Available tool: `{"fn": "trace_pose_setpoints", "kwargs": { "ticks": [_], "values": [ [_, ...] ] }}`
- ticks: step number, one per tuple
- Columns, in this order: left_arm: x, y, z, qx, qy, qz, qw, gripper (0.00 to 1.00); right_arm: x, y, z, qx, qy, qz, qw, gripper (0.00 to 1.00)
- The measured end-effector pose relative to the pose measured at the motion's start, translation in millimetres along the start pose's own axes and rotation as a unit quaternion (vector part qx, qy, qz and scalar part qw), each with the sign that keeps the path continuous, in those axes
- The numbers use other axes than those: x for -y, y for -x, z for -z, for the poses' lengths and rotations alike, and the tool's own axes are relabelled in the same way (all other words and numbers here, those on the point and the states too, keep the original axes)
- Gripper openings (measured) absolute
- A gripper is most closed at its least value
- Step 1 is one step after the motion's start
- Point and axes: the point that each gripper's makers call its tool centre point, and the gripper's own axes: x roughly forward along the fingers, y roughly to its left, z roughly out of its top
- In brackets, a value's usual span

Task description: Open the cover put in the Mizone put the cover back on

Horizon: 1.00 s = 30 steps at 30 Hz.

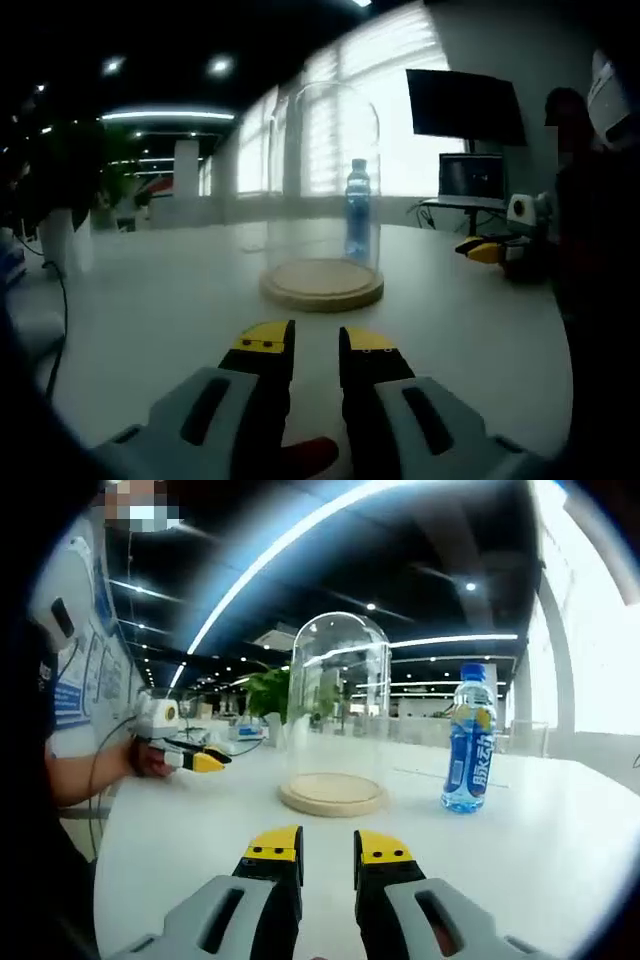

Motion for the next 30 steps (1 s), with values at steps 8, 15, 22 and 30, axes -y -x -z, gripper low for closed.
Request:
{"fn": "trace_pose_setpoints", "kwargs": {
  "ticks": [8, 15, 22, 30],
  "values": [
    [1.8, -0.1, 0.1, 0.001, -0.003, 0.003, 1.0000, 0.14, 1.1, -0.6, 0.3, -0.001, -0.008, 0.000, 1.0000, 0.14],
    [1.4, 0.2, 0.3, 0.001, -0.005, 0.001, 1.0000, 0.14, 3.6, -0.2, 1.6, -0.002, -0.010, 0.003, 0.9999, 0.14],
    [1.7, 0.2, 1.6, -0.003, -0.014, -0.003, 0.9999, 0.14, -1.6, -0.1, 2.3, -0.006, 0.011, -0.002, 0.9999, 0.14],
    [3.4, -0.2, 2.4, -0.006, -0.022, 0.000, 0.9997, 0.14, -5.8, -0.3, 2.3, -0.007, 0.025, -0.006, 0.9997, 0.14]
  ]
}}
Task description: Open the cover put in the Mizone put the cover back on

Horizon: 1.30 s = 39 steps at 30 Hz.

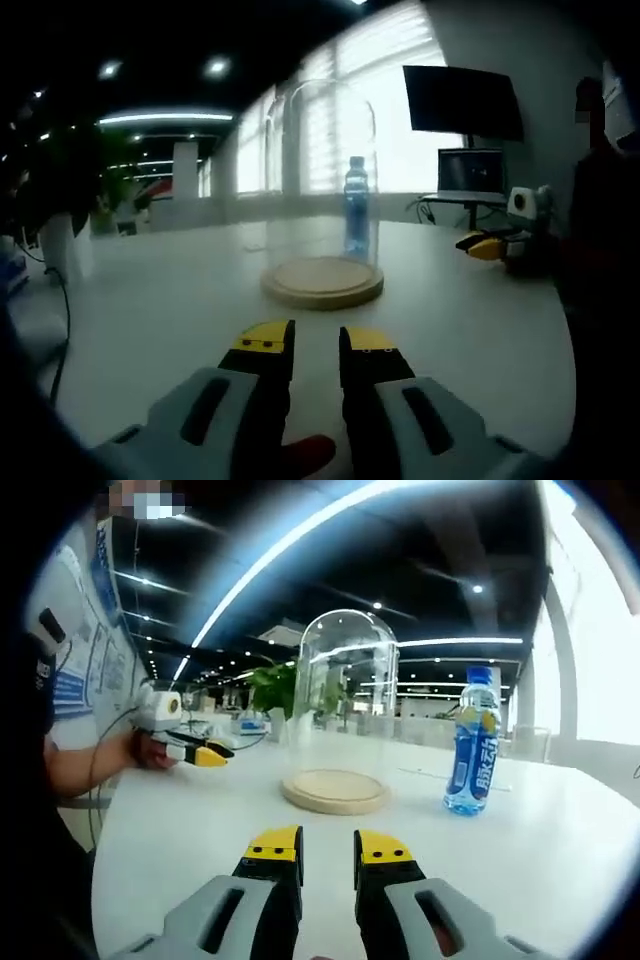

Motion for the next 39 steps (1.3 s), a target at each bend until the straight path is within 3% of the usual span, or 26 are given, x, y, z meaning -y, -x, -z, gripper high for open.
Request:
{"fn": "trace_pose_setpoints", "kwargs": {
  "ticks": [32, 39],
  "values": [
    [0.3, 0.2, -0.7, 0.002, 0.003, 0.001, 1.0000, 0.16, 4.7, 1.8, 3.2, 0.002, 0.013, 0.003, 0.9999, 0.15],
    [2.3, -0.3, -2.4, 0.005, 0.009, 0.005, 0.9999, 0.21, 5.4, 2.0, 1.1, 0.006, -0.002, -0.003, 1.0000, 0.17]
  ]
}}
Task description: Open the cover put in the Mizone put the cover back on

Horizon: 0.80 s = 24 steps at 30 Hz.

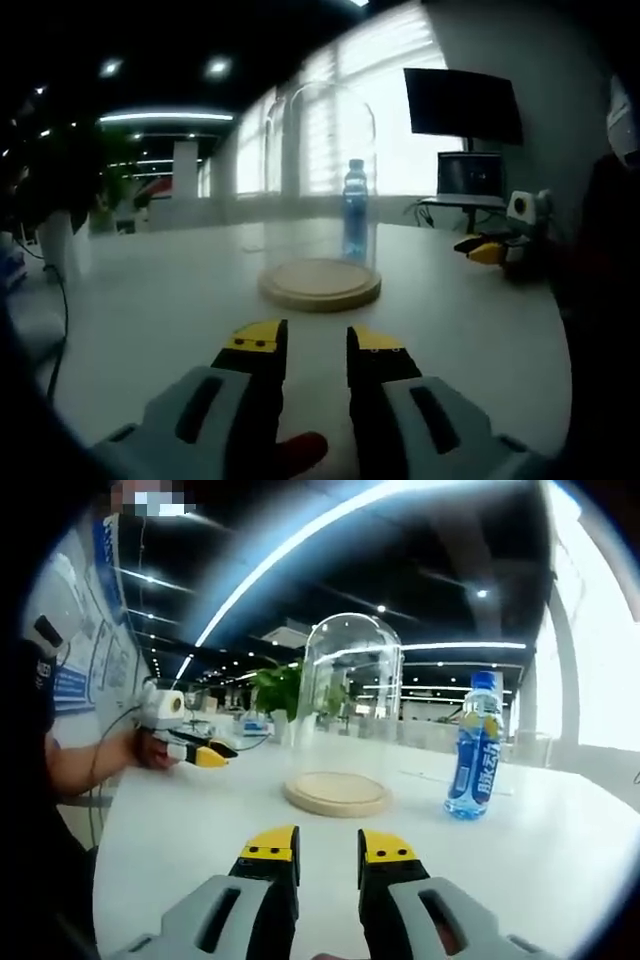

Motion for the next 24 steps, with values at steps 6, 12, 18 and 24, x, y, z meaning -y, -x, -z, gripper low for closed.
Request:
{"fn": "trace_pose_setpoints", "kwargs": {
  "ticks": [6, 12, 18, 24],
  "values": [
    [1.0, -0.9, -4.0, 0.007, 0.003, 0.002, 1.0000, 0.25, -2.8, -2.7, -1.3, -0.004, 0.007, 0.000, 1.0000, 0.19],
    [-0.5, -2.7, -8.3, 0.011, 0.019, 0.005, 0.9998, 0.26, -2.8, -8.2, -6.6, -0.006, 0.008, 0.000, 0.9999, 0.22],
    [-3.7, -3.7, -11.3, 0.010, 0.020, 0.005, 0.9997, 0.30, -2.0, -12.1, -11.7, -0.007, 0.010, -0.003, 0.9999, 0.23],
    [-11.3, -3.9, -22.9, 0.019, 0.015, 0.002, 0.9997, 0.30, 0.7, -21.6, -22.6, -0.002, 0.017, -0.007, 0.9998, 0.25]
  ]
}}
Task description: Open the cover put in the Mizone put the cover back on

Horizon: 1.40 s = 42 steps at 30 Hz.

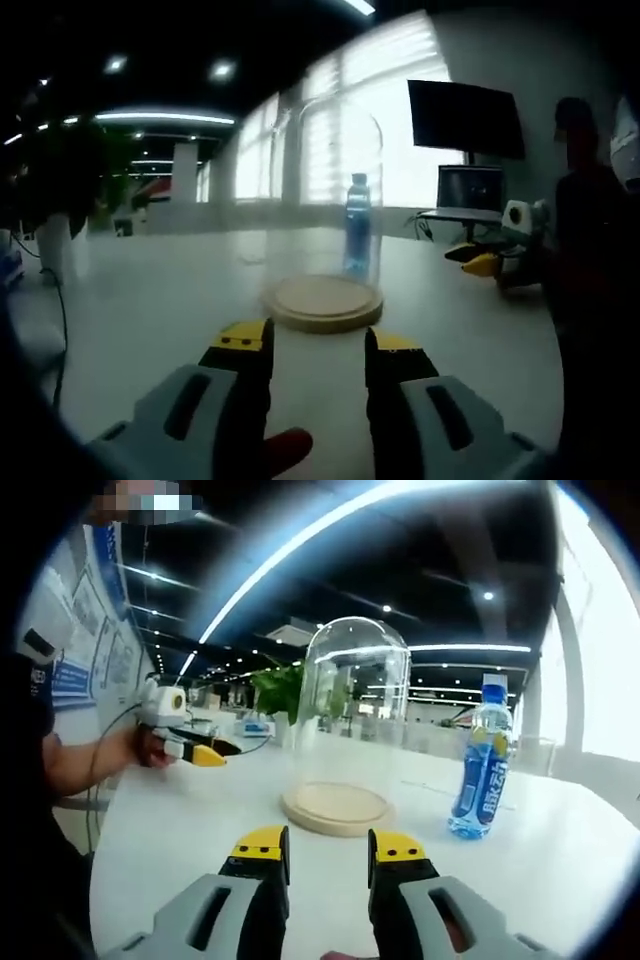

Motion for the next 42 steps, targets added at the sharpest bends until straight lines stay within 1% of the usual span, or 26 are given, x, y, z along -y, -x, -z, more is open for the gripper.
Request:
{"fn": "trace_pose_setpoints", "kwargs": {
  "ticks": [5, 7, 13, 16, 19, 21, 24, 27, 32, 36, 39, 42],
  "values": [
    [-7.9, -5.2, -10.5, 0.013, 0.014, -0.006, 0.9998, 0.31, 1.2, -5.8, -10.8, 0.008, 0.007, -0.003, 0.9999, 0.27],
    [-8.1, -8.6, -12.9, 0.015, 0.016, -0.003, 0.9998, 0.32, 3.8, -9.0, -14.2, 0.010, 0.006, -0.004, 0.9999, 0.27],
    [-3.3, -19.6, -20.4, 0.021, 0.007, 0.015, 0.9996, 0.34, 7.5, -16.8, -19.2, 0.009, 0.005, -0.009, 0.9999, 0.29],
    [-2.0, -26.1, -23.3, 0.021, 0.007, 0.021, 0.9995, 0.37, 10.9, -20.1, -22.4, 0.010, 0.000, -0.011, 0.9999, 0.30],
    [-5.8, -31.7, -28.0, 0.019, 0.004, 0.021, 0.9996, 0.39, 16.0, -24.4, -26.6, 0.009, -0.002, -0.011, 0.9999, 0.30],
    [-8.0, -34.8, -34.0, 0.023, 0.003, 0.023, 0.9995, 0.39, 17.8, -27.2, -30.1, 0.010, -0.004, -0.013, 0.9999, 0.31],
    [-10.2, -39.5, -41.6, 0.027, -0.001, 0.031, 0.9992, 0.40, 17.9, -32.4, -34.7, 0.014, -0.008, -0.021, 0.9996, 0.32],
    [-12.7, -44.6, -45.9, 0.026, -0.005, 0.036, 0.9990, 0.41, 17.1, -38.5, -37.3, 0.016, -0.009, -0.029, 0.9994, 0.33],
    [-18.6, -54.3, -48.8, 0.023, -0.003, 0.042, 0.9988, 0.43, 19.8, -49.5, -40.8, 0.016, -0.016, -0.033, 0.9992, 0.34],
    [-15.9, -58.0, -50.0, 0.029, -0.007, 0.053, 0.9981, 0.43, 22.0, -54.4, -42.0, 0.011, -0.019, -0.032, 0.9992, 0.37],
    [-14.9, -60.9, -49.4, 0.028, -0.004, 0.059, 0.9979, 0.44, 23.9, -57.1, -44.9, 0.011, -0.018, -0.032, 0.9993, 0.40],
    [-15.4, -63.4, -51.6, 0.027, -0.009, 0.060, 0.9978, 0.46, 25.8, -59.8, -46.5, 0.013, -0.021, -0.033, 0.9992, 0.41]
  ]
}}
